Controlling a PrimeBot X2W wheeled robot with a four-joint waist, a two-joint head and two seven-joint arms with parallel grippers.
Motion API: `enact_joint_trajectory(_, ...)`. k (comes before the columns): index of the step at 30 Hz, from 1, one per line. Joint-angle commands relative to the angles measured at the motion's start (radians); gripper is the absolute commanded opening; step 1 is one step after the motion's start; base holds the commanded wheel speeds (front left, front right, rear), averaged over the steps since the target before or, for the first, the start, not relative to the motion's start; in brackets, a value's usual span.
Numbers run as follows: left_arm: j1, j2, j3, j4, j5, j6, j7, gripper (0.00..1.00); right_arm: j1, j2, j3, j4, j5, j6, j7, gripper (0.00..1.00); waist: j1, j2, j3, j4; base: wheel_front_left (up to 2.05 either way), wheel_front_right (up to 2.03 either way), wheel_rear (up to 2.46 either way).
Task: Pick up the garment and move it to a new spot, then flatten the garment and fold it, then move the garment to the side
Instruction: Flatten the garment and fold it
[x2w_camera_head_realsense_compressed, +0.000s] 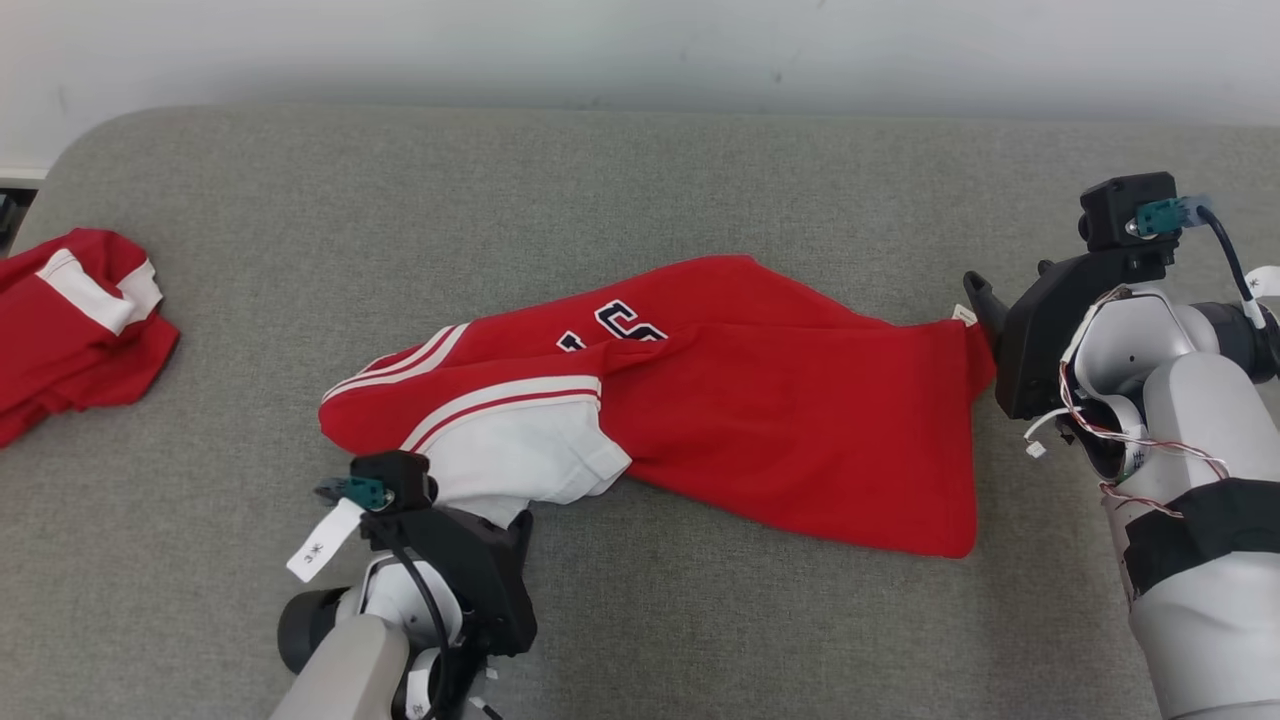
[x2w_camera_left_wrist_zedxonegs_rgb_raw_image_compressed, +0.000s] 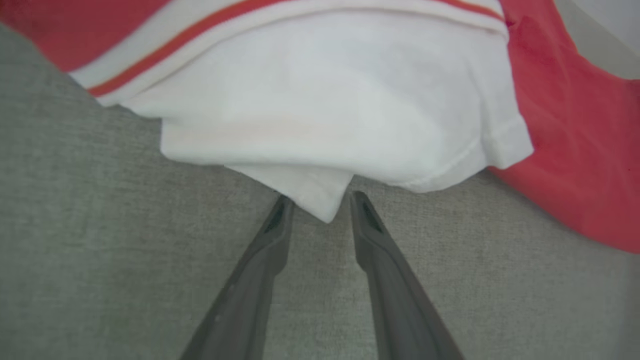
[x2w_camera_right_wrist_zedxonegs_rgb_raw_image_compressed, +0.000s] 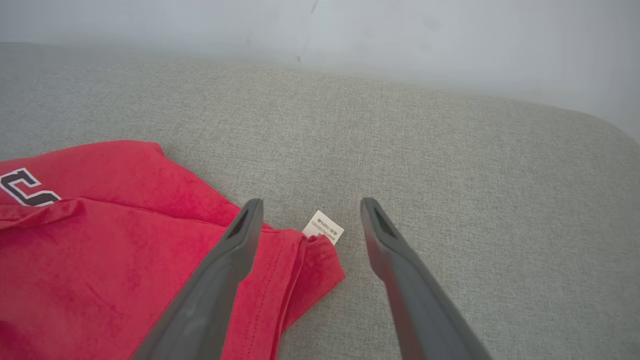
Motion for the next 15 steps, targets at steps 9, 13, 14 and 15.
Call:
enact_joint_trajectory(9, -0.029, 0.002, -0.027, 0.031, -0.013, 0.037, -0.02, 0.0, -0.037, -0.007, 0.031, 0.121, -0.021, 0.0, 0.005, 1.0, -0.0002, -0.0002, 0.019, 0.007, 0.0, 0.0, 0.0)
enact_joint_trajectory(13, -0.031, 0.004, -0.027, 0.038, -0.021, 0.038, -0.025, 0.0, -0.042, 0.005, 0.007, 0.156, -0.041, 0.0, 0.009, 1.0, -0.0002, -0.0002, 0.025, 0.014, 0.0, 0.0, 0.0)
enact_joint_trajectory(14, -0.03, 0.006, -0.026, 0.04, -0.023, 0.038, -0.023, 0.0, -0.043, 0.011, -0.006, 0.162, -0.046, 0.0, 0.009, 1.0, -0.0002, -0.0002, 0.025, 0.015, 0.0, 0.0, 0.0)
enact_joint_trajectory(15, -0.029, 0.009, -0.026, 0.04, -0.024, 0.039, -0.023, 0.0, -0.045, 0.015, -0.018, 0.168, -0.056, 0.0, 0.012, 1.0, -0.0002, -0.0002, 0.025, 0.016, 0.0, 0.0, 0.0)
